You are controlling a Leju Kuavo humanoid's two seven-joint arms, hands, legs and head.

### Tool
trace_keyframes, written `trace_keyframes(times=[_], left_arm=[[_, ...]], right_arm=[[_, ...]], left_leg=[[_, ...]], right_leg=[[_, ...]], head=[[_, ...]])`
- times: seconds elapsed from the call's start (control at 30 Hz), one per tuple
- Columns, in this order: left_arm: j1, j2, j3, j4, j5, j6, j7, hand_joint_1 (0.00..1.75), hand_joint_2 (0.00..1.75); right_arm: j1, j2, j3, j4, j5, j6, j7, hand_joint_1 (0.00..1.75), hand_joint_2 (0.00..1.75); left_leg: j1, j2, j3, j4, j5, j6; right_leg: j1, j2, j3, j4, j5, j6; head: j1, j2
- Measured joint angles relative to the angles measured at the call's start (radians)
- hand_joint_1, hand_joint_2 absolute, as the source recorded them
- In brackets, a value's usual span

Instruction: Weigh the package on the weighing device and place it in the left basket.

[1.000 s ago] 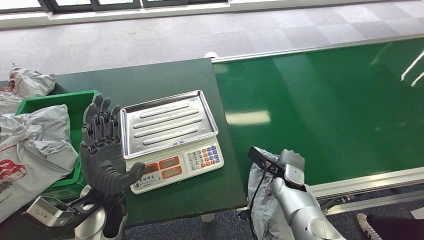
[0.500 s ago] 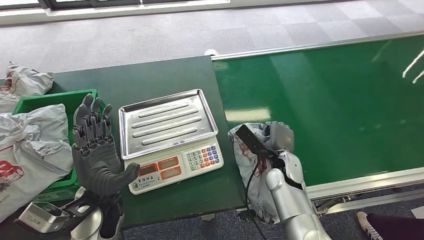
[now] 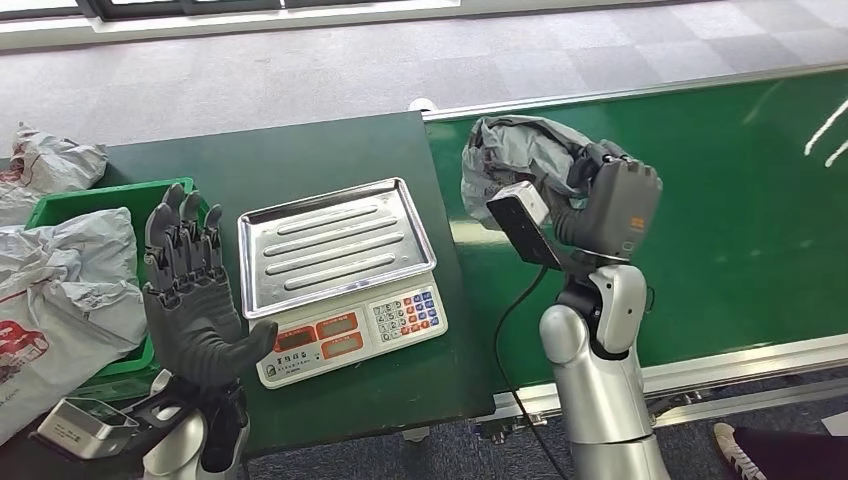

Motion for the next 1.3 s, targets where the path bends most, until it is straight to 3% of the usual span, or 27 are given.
trace_keyframes(times=[0.2, 0.33, 0.57, 0.73, 0.93, 1.17, 1.27, 1.3], left_arm=[[-0.014, -0.002, -0.006, 0.024, 0.002, -0.006, 0.000, 0.00, 1.75], [-0.029, -0.003, -0.019, 0.049, 0.019, -0.008, 0.000, 0.00, 1.75], [-0.079, -0.006, -0.052, 0.104, 0.063, 0.002, 0.000, 0.00, 1.75], [-0.100, -0.008, -0.057, 0.125, 0.078, 0.009, 0.000, 0.00, 1.75], [-0.112, -0.010, -0.057, 0.136, 0.079, 0.032, 0.000, 0.00, 1.75], [-0.112, -0.010, -0.057, 0.138, 0.073, 0.026, 0.000, 0.00, 1.75], [-0.112, -0.010, -0.056, 0.139, 0.061, 0.023, 0.000, 0.00, 1.75], [-0.112, -0.010, -0.056, 0.139, 0.058, 0.023, 0.000, 0.00, 1.75]], right_arm=[[-0.018, 0.008, 0.009, -0.058, 0.025, -0.081, -0.002, 1.75, 1.75], [-0.076, 0.024, 0.037, -0.047, -0.076, -0.128, -0.078, 1.75, 1.75], [-0.277, 0.091, 0.148, 0.225, -0.288, -0.015, -0.199, 1.75, 1.75], [-0.361, 0.114, 0.234, 0.383, -0.577, 0.175, -0.268, 1.75, 1.75], [-0.448, 0.124, 0.473, 0.577, -0.928, 0.173, -0.299, 1.75, 1.75], [-0.501, 0.124, 0.655, 0.739, -1.076, 0.314, -0.352, 1.75, 1.75], [-0.515, 0.124, 0.711, 0.786, -1.119, 0.324, -0.347, 1.75, 1.75], [-0.517, 0.124, 0.724, 0.796, -1.129, 0.322, -0.343, 1.31, 1.75]], left_leg=[[0.000, 0.000, 0.000, 0.000, 0.000, 0.000], [0.000, 0.002, -0.002, 0.000, 0.000, 0.000], [0.001, 0.002, 0.000, 0.000, 0.003, -0.001], [0.001, 0.001, -0.002, 0.000, 0.004, -0.002], [0.001, 0.000, -0.003, 0.000, 0.004, -0.002], [0.001, 0.000, -0.003, 0.000, 0.004, -0.002], [0.001, 0.000, -0.003, 0.000, 0.004, -0.002], [0.001, 0.000, -0.003, 0.000, 0.004, -0.002]], right_leg=[[0.000, 0.000, 0.000, 0.000, 0.000, 0.000], [0.000, 0.001, 0.000, 0.000, 0.000, 0.000], [0.001, 0.001, -0.001, 0.001, 0.003, -0.001], [0.001, 0.002, -0.002, 0.001, 0.003, -0.001], [0.001, 0.001, -0.003, 0.001, 0.003, -0.001], [0.001, 0.001, -0.003, 0.001, 0.003, -0.001], [0.001, 0.001, -0.003, 0.001, 0.003, -0.001], [0.001, 0.001, -0.003, 0.001, 0.003, -0.001]], head=[[0.000, 0.000], [0.000, 0.000], [0.000, 0.000], [0.000, 0.000], [0.000, 0.000], [0.000, 0.000], [0.000, 0.000], [0.000, 0.000]])
